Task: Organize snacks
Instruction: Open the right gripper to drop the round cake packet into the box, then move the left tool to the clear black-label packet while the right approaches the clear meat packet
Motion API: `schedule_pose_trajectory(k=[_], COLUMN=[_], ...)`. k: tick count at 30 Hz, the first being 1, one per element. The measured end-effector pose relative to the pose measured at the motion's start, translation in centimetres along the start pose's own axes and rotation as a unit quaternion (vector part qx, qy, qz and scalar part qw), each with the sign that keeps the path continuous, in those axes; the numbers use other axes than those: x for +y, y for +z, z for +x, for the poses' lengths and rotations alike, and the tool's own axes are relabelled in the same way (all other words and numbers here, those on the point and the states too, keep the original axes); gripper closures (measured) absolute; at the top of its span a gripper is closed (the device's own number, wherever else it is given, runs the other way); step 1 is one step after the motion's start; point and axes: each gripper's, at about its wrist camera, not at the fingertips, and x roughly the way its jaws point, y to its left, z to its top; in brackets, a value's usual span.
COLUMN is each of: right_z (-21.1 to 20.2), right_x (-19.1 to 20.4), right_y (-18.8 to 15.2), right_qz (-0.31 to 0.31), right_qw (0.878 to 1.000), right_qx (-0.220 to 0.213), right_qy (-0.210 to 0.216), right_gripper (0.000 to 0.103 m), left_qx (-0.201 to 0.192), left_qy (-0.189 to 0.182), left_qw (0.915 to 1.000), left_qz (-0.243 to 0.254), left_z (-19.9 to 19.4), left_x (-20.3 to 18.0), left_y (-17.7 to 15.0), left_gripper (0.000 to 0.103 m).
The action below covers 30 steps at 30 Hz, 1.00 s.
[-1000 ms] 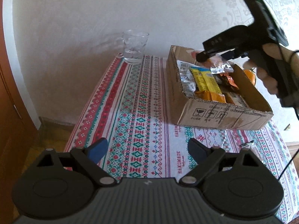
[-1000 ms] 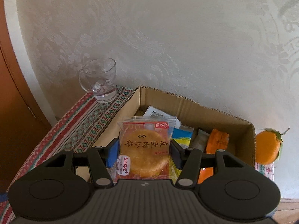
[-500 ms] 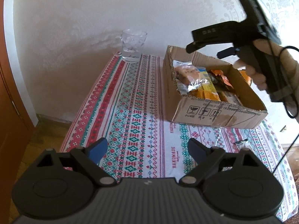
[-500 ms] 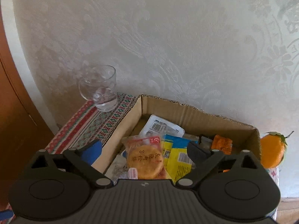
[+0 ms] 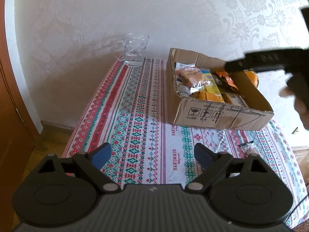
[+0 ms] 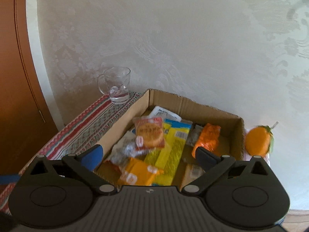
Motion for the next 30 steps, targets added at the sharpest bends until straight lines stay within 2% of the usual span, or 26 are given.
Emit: schedule_pose_trajectory(k=[7, 10, 15, 20, 26, 30], right_z=[-2.2, -1.9, -0.5, -0.2, -0.1, -0.3], right_x=[-0.8, -0.8, -0.9, -1.5, -2.9, -3.4], right_y=[-5.4, -8.4, -13.2, -15.8, -16.6, -16.8], right_qz=[0.01, 0.004, -0.002, 0.013, 0.042, 0.035], right_qw=[0.999, 0.998, 0.995, 0.995, 0.997, 0.997], right_qx=[0.001, 0.019, 0.064, 0.084, 0.068, 0.066], right_qy=[-0.036, -0.06, -0.076, -0.057, -0.022, -0.015], right_gripper=[0.0, 0.0, 0.0, 0.0, 0.0, 0.0], left_qx=[0.011, 0.019, 0.028, 0.038, 0.056, 0.062], left_qy=[0.004, 0.003, -0.002, -0.001, 0.005, 0.003], left_qw=[0.9999, 0.9996, 0.9991, 0.999, 0.9982, 0.9976], left_qz=[0.011, 0.018, 0.03, 0.026, 0.02, 0.03], left_z=[0.2, 0.5, 0.9, 1.5, 2.4, 3.0], left_x=[-1.0, -1.6, -3.0, -4.3, -6.3, -8.2], left_y=[-0.3, -0.5, -0.8, -0.9, -1.1, -1.3], left_gripper=[0.011, 0.011, 0.011, 0.011, 0.011, 0.011])
